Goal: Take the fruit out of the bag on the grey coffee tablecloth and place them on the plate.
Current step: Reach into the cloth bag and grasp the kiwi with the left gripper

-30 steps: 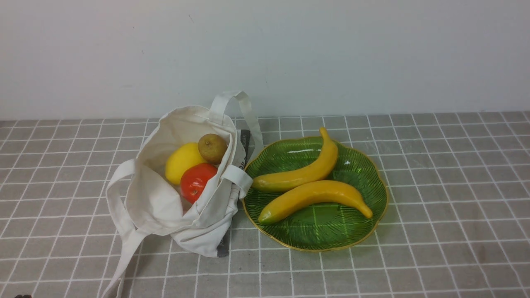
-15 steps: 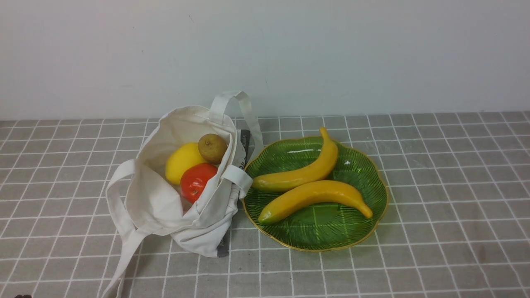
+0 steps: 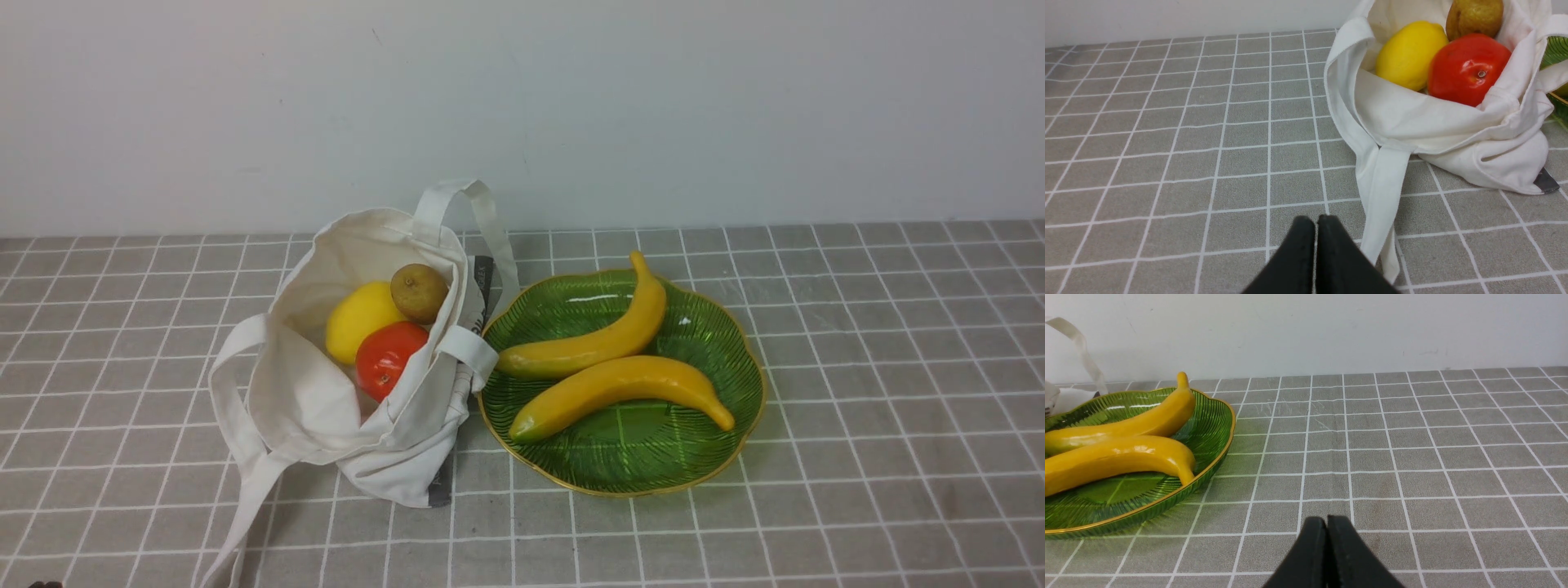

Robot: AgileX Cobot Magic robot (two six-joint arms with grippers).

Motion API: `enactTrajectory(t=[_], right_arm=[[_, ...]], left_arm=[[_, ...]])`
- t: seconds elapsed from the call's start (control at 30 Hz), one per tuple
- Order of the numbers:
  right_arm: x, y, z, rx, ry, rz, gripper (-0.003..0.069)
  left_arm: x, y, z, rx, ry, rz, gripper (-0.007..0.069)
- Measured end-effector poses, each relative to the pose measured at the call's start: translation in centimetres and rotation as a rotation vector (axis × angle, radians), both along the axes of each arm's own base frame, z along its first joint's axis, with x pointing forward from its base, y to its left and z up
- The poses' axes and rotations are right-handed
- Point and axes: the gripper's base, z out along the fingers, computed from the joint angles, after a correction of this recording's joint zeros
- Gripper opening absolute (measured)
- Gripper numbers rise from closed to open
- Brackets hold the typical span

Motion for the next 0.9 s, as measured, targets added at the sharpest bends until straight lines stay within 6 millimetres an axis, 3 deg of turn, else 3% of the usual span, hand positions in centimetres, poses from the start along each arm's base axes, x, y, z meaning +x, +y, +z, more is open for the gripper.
enactTrajectory(t=[0.1,0.2,0.23,0.27,0.37,0.53,0.77,0.9], right_arm=[[0.0,0.0,0.0,0.0,0.0,0.0,-0.0014],[0.0,0.0,0.0,0.0,0.0,0.0,-0.0014],[0.0,0.0,0.0,0.0,0.0,0.0,-0.0014],[0.0,0.0,0.0,0.0,0.0,0.0,-0.0014],[0.0,0.0,0.0,0.0,0.0,0.0,-0.0014],[0.0,0.0,0.0,0.0,0.0,0.0,-0.0014],[0.0,0.0,0.0,0.0,0.0,0.0,-0.0014],[0.0,0.0,0.0,0.0,0.0,0.0,-0.0014]], left_arm=[[0.0,-0.1,0.0,-0.05,0.002,0.001,-0.0008],[0.0,-0.6,0.0,-0.22,0.011,0.006,-0.0008],[-0.1,-1.1,0.1,-0.431,0.029,0.011,-0.0008],[-0.1,-1.2,0.1,-0.463,0.032,0.013,-0.0008],[-0.2,-2.1,0.5,-0.858,0.081,0.017,-0.0008],[-0.3,-3.0,1.4,-1.242,0.117,-0.004,-0.0008],[-0.2,-2.8,2.4,-1.261,0.04,-0.036,-0.0008],[-1.4,-3.2,8.3,-1.07,-0.126,-0.213,-0.0008]])
